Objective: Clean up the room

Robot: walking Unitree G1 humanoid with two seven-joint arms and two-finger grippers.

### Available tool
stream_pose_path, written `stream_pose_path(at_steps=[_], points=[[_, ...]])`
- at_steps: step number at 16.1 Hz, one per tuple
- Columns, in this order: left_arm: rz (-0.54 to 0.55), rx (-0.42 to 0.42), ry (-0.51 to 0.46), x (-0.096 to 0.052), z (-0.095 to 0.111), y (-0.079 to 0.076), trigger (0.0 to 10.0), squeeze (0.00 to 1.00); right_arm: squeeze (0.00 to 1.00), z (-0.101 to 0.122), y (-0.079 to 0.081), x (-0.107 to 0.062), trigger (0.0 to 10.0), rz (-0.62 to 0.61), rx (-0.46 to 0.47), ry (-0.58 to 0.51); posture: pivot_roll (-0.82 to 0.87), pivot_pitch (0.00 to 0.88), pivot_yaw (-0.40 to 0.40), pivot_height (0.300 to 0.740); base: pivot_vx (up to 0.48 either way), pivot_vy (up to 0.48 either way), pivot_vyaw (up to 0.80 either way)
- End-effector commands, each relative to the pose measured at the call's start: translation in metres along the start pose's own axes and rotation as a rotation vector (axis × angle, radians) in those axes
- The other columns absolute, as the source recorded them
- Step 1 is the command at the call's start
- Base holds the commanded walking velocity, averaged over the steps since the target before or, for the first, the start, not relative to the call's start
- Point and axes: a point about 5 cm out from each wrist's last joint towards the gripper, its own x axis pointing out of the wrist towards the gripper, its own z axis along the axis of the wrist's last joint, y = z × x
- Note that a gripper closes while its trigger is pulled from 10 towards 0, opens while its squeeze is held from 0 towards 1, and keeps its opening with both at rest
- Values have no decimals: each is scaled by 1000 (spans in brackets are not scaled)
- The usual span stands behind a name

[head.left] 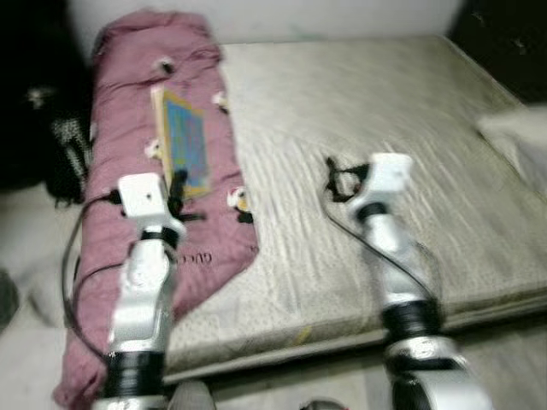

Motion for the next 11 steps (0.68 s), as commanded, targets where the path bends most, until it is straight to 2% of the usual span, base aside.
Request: stream_pose_path(at_steps=[1, 4, 7, 11], points=[[22, 19, -36, -1, 6, 6, 10000, 0, 0, 5, 5, 1, 10000, 39, -12, -28, -22, 0, -33, 740, 0, 0, 0], [29, -4, -11, -7, 0, 6, 10000, 0, 0, 5, 3, -1, 10000, 26, -28, -24, -23, 0, -33, 740, 0, 0, 0], [9, 9, -27, -2, 5, 5, 10000, 0, 0, 5, 1, 1, 10000, 16, -28, -20, -23, 0, -38, 740, 0, 0, 0], [-12, -8, -29, -6, 3, -1, 10000, 0, 0, 5, 1, -1, 10000, 20, -23, -17, -26, 0, -44, 740, 0, 0, 0]])
